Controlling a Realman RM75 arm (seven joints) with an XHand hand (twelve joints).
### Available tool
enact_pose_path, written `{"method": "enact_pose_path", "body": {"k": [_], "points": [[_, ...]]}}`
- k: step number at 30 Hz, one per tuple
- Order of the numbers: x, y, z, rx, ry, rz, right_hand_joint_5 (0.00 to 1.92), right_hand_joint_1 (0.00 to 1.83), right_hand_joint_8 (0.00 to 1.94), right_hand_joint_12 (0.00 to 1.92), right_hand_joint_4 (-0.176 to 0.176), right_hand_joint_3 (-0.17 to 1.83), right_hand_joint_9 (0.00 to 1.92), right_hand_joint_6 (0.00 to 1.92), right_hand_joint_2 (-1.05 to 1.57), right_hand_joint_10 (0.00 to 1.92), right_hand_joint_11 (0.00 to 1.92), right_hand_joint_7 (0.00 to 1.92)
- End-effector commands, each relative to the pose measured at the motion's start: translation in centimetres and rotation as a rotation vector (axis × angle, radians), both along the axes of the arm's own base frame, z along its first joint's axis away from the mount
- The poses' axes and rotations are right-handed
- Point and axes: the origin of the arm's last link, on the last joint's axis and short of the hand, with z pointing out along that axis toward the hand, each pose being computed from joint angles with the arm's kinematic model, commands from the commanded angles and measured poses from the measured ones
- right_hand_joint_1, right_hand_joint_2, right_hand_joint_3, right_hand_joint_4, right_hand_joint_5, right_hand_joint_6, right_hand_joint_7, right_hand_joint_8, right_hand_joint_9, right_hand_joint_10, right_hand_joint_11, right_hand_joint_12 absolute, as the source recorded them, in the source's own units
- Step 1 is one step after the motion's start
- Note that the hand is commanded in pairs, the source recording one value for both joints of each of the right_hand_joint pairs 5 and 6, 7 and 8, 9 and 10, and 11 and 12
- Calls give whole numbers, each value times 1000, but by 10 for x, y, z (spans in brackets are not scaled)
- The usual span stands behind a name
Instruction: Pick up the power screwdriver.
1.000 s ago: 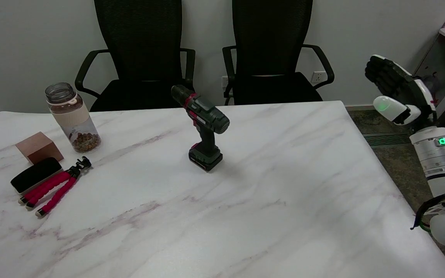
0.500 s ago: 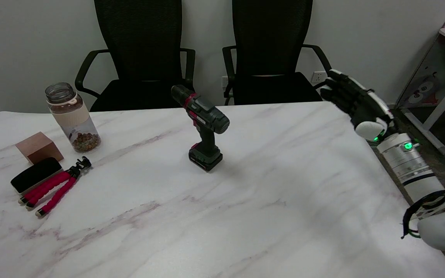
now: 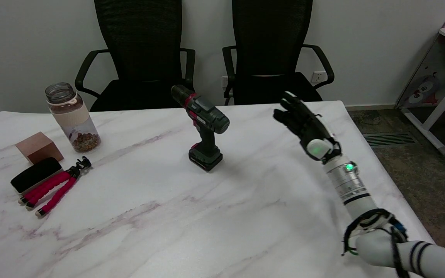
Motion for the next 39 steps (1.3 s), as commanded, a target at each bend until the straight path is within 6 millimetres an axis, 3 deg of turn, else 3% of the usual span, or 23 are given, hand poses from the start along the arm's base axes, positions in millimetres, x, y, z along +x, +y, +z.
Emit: {"method": "enact_pose_path", "body": {"k": [1, 12, 21, 31, 39], "points": [[-16, -62, -125, 113, -50, 40, 198, 876, 198, 360, 68, 703, 395, 198, -371, 395, 360, 198], [-15, -88, -153, 125, 30, -16, 186, 868, 186, 278, 92, 760, 355, 186, -367, 355, 278, 186], [-35, -103, -156, 101, 115, -126, 188, 860, 188, 209, 114, 797, 333, 188, -391, 333, 209, 188], [-31, -118, -154, 80, 189, -148, 182, 845, 182, 168, 135, 827, 311, 182, -425, 311, 168, 182], [-28, -119, -162, 84, 216, -141, 136, 830, 136, 218, 123, 748, 341, 136, -369, 341, 218, 136]]}}
